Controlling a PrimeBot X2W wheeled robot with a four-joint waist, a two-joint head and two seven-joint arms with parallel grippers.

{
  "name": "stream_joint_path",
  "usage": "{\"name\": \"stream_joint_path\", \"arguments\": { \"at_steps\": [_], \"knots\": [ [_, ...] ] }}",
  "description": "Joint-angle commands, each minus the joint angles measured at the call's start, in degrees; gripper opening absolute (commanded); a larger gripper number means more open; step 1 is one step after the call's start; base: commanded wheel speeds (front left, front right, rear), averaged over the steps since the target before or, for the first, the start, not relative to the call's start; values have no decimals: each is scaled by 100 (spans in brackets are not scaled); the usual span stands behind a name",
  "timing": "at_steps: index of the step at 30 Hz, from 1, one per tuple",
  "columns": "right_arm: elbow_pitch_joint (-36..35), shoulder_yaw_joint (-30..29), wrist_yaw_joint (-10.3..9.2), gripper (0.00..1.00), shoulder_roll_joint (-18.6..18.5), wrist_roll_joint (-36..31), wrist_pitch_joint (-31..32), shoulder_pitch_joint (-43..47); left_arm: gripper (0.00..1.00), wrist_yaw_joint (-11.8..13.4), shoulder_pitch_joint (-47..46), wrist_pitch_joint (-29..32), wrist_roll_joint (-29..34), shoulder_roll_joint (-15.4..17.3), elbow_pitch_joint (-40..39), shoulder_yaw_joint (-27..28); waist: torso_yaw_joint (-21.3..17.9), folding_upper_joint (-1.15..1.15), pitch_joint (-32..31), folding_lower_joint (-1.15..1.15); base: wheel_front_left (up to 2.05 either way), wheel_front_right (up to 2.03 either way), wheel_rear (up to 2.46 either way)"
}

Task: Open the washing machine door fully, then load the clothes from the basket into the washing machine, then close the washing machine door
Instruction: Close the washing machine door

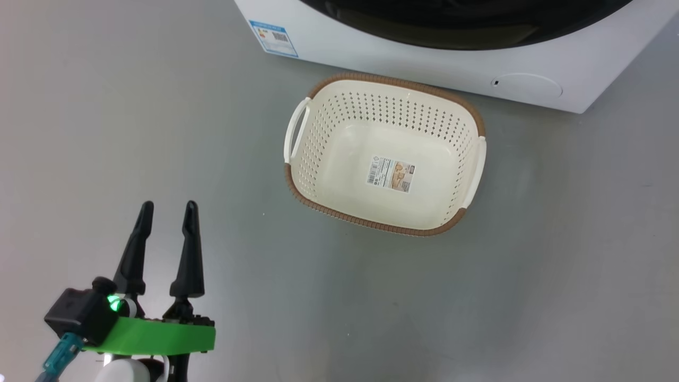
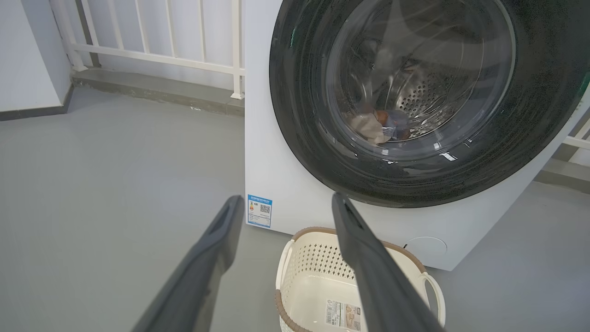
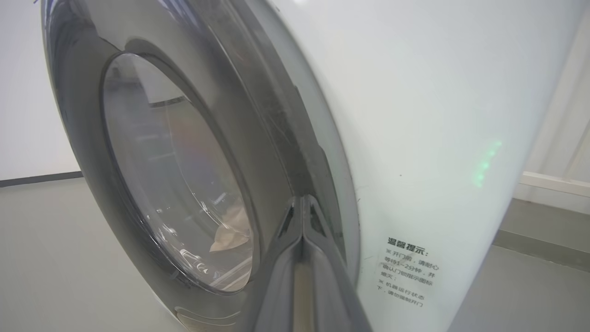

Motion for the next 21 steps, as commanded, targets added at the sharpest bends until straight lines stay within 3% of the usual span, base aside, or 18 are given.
{"name": "stream_joint_path", "arguments": {
  "at_steps": [1,3,4,5,6,7,8,21],
  "knots": [
    [-160,109,-33,0,27,59,-67,135,100,-18,18,-54,65,115,-95,234,-81,0,-129,0,0,0,0],
    [-235,161,-33,0,58,92,-83,238,100,-18,36,-54,99,115,-84,238,-139,0,-230,0,0,0,0],
    [-273,176,-33,9,75,109,-88,295,100,-18,40,-54,119,115,-80,240,-171,0,-286,0,0,0,0],
    [-273,176,-33,9,75,109,-88,295,100,-18,40,-54,119,115,-80,240,-171,0,-286,0,0,0,0],
    [-320,187,-33,23,94,123,-92,357,100,-18,45,-54,141,115,-76,245,-205,0,-345,0,0,0,0],
    [-453,144,-33,91,132,136,-96,480,100,-18,49,-54,190,115,-75,257,-274,0,-459,0,0,0,0],
    [-529,110,-33,100,153,129,-96,554,100,-18,55,-54,213,115,-74,261,-312,0,-515,0,0,0,0],
    [-1327,-274,-33,100,530,-78,-99,1780,100,-18,211,-54,275,283,-101,329,-923,0,-1098,0,0,0,0]
  ]
}}
